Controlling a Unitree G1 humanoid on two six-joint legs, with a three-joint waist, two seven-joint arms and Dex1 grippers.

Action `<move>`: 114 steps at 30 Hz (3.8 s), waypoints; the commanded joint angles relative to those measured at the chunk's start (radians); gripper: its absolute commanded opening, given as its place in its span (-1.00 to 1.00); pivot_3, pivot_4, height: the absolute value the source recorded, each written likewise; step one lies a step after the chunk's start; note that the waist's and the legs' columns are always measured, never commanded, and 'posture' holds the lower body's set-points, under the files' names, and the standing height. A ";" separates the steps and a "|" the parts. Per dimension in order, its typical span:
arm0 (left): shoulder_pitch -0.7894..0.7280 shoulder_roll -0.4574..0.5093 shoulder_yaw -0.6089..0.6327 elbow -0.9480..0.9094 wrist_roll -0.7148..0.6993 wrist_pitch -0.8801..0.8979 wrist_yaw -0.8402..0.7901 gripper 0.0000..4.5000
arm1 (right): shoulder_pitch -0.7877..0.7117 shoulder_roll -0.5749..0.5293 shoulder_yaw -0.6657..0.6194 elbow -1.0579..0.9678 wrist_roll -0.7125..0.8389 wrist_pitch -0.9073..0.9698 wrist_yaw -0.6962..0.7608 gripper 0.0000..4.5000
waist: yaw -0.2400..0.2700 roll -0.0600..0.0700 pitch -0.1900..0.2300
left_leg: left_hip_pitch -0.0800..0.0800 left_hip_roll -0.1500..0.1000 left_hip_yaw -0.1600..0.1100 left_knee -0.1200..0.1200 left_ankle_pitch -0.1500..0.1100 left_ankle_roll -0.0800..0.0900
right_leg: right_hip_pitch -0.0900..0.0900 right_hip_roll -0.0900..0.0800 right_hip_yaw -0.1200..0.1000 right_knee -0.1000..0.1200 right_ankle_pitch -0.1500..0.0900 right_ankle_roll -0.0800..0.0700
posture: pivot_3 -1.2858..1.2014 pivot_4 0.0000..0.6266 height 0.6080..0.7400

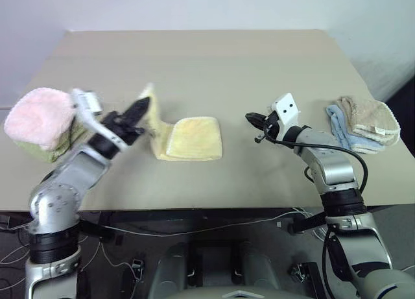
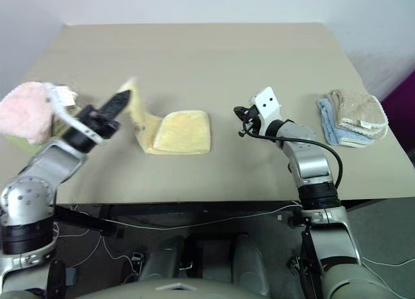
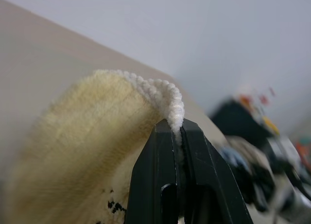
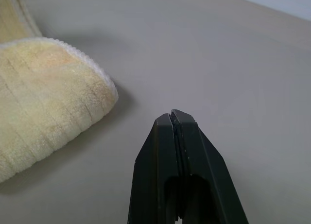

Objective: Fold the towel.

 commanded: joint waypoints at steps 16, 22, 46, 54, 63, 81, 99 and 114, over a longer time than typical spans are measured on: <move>-0.105 -0.156 -0.299 0.138 0.459 0.070 -0.130 -0.53 | 0.064 -0.009 -0.050 -0.147 0.018 0.039 -0.060 -1.00 | 0.001 0.000 0.000 | 0.000 0.001 0.000 0.000 0.000 0.002 | -0.001 0.000 0.000 0.000 0.000 0.001 | 0.03 -0.52 1.00; -0.066 -0.180 -0.200 0.067 0.378 0.096 -0.184 0.43 | 0.056 -0.001 -0.038 -0.159 0.022 0.050 -0.057 -1.00 | 0.000 0.000 0.000 | 0.000 0.001 0.000 0.000 0.000 0.002 | -0.001 0.000 0.000 0.000 0.000 0.001 | 0.03 -0.52 1.00; -0.053 -0.127 -0.246 0.370 0.863 -0.243 -0.238 -0.86 | -0.006 0.250 0.170 -0.021 -0.004 0.132 -0.073 -1.00 | -0.002 0.000 0.000 | -0.001 0.001 0.000 0.000 0.000 0.001 | -0.002 0.000 0.000 0.001 0.000 0.000 | 0.03 -0.52 1.00; -0.008 -0.156 -0.246 0.409 0.936 -0.328 -0.252 -0.86 | 0.042 0.232 0.211 0.038 -0.070 0.041 -0.061 -1.00 | -0.001 0.000 -0.001 | 0.000 0.001 -0.001 0.000 -0.003 0.005 | -0.001 0.000 0.000 0.001 0.000 0.000 | 0.03 -0.52 1.00; -0.013 -0.135 -0.003 0.316 0.795 -0.364 -0.263 -0.87 | 0.049 0.161 0.019 -0.162 0.133 0.194 -0.016 -0.92 | -0.001 0.000 0.000 | -0.002 0.001 -0.002 0.000 -0.003 0.006 | -0.003 -0.004 -0.001 0.002 0.000 0.000 | 0.03 -0.52 1.00; 0.060 -0.004 -0.039 0.431 0.983 -0.506 -0.307 -0.87 | -0.059 0.286 -0.223 -0.049 0.486 0.743 -0.181 0.99 | -0.003 0.000 0.000 | -0.011 0.001 -0.002 0.000 -0.003 0.005 | -0.012 -0.005 -0.001 0.002 0.002 -0.002 | 0.03 -0.52 1.00; 0.069 -0.035 -0.054 0.415 0.993 -0.499 -0.303 -0.87 | -0.097 0.435 -0.245 0.008 0.554 0.816 -0.250 0.19 | -0.004 0.000 0.000 | -0.012 0.001 -0.001 0.000 -0.002 0.006 | -0.013 0.000 -0.001 0.004 0.002 -0.002 | 0.03 -0.52 1.00; 0.062 -0.051 -0.067 0.414 0.998 -0.496 -0.306 -0.87 | -0.120 0.345 -0.421 -0.157 0.661 0.782 -0.349 -0.99 | -0.001 0.000 0.000 | -0.012 0.001 -0.001 0.001 -0.002 0.006 | -0.012 0.000 -0.001 0.003 0.002 -0.002 | 0.03 -0.52 1.00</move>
